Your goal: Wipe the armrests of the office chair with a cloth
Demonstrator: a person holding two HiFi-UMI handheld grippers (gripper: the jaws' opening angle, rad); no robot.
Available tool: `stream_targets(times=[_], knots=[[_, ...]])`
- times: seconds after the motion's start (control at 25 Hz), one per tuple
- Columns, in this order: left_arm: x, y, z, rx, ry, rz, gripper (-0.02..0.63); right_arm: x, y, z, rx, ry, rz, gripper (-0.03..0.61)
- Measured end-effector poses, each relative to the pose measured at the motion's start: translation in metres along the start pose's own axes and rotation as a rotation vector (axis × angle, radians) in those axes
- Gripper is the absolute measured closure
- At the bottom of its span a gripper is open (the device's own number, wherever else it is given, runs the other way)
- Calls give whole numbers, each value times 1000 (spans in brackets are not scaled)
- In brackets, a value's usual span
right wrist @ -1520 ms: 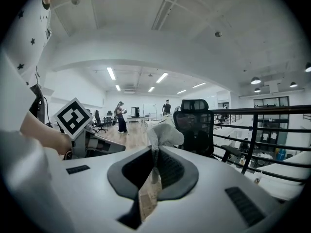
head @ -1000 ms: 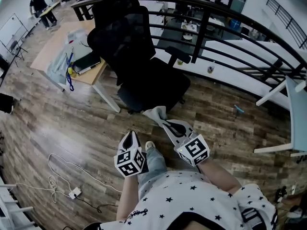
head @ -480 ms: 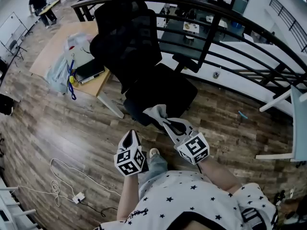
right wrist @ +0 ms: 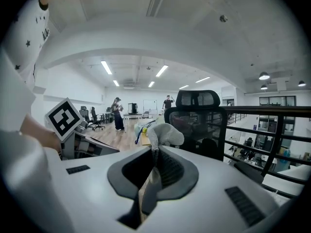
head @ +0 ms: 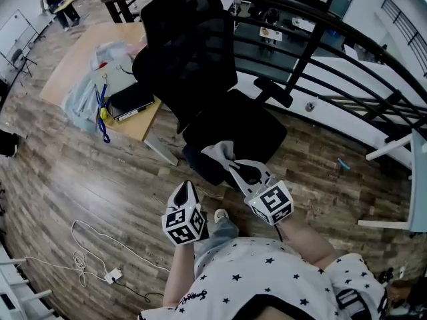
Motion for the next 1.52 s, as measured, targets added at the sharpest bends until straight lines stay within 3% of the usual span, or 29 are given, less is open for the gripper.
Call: stream_targets(times=[0.72,1.52], knots=[[-69,12,64,29,-23,97,609,-119,-16,-28,79,26,99,551],[-113,-17,96,154,119,140,609,-264,-87,-53,193,230,263,551]])
Point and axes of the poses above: the fingertips, and each gripper's own axes: x backward along the fingers, z to its left, y out of its top, the point moved 9 cm from there along x, backward along the fingers
